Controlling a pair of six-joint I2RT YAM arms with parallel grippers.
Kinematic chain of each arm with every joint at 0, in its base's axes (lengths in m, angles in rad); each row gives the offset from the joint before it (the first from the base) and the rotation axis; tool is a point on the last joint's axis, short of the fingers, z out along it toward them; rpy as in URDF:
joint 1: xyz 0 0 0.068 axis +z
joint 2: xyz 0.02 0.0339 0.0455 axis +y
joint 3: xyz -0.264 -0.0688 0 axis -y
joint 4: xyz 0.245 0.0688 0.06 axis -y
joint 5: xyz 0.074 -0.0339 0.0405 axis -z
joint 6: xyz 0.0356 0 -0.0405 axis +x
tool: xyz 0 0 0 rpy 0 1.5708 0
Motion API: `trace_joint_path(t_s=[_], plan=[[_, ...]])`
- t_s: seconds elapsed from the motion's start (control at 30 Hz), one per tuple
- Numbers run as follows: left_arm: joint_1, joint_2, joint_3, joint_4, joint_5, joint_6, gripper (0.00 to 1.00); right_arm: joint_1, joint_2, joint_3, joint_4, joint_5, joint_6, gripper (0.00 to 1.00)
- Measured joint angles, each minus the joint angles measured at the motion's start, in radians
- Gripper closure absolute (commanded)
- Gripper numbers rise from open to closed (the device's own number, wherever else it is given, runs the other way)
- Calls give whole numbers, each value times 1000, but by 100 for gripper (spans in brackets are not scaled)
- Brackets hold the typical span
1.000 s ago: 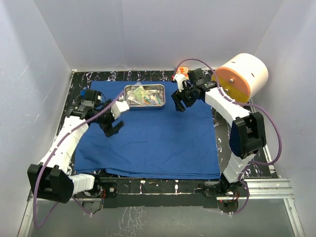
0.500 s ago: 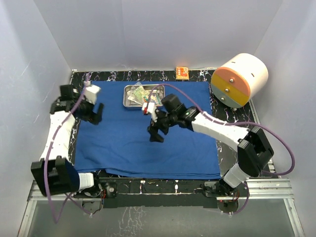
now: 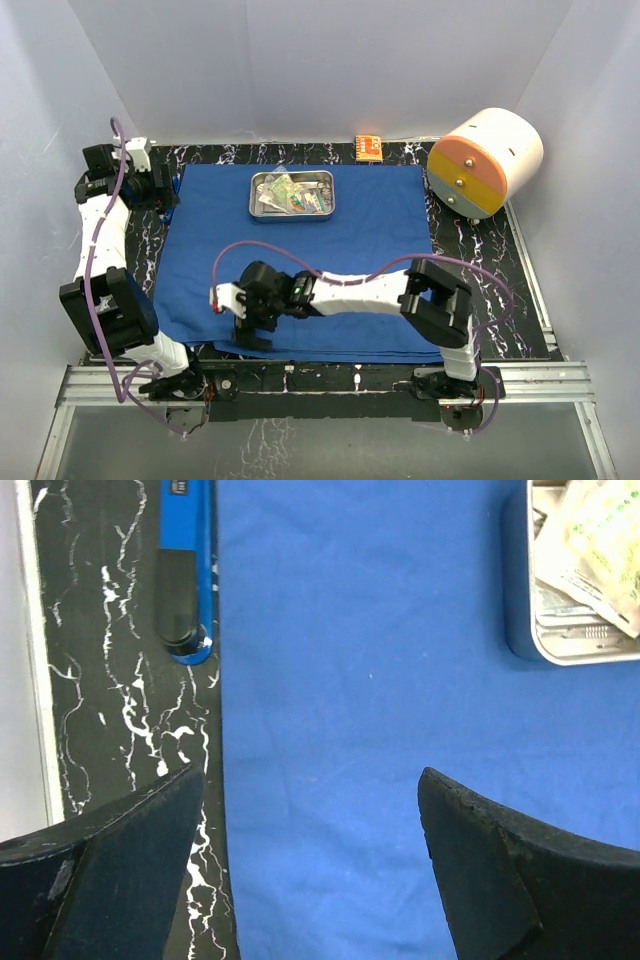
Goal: Open and lay out the surgical kit
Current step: Smooth out the surgical kit at the center of the board.
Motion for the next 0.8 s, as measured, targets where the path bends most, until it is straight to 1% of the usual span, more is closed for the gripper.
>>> trace_joint_path(t_s=[0.23,0.47,0.67,0.73,0.8], plan=[[45,0,-1,27,11,-32,14,124,130,87,-16,145,4,5],[45,0,-16,42,41,-40,14,188,207,172,-15,291,-1,5],[45,-15,-34,60,57,-43,14,193,245,199,-10,385,7,11],[45,-21,-40,62,60,-44,14,199,247,199,-8,404,10,15],[45,-27,-45,63,62,-43,14,206,248,199,-6,420,12,22]])
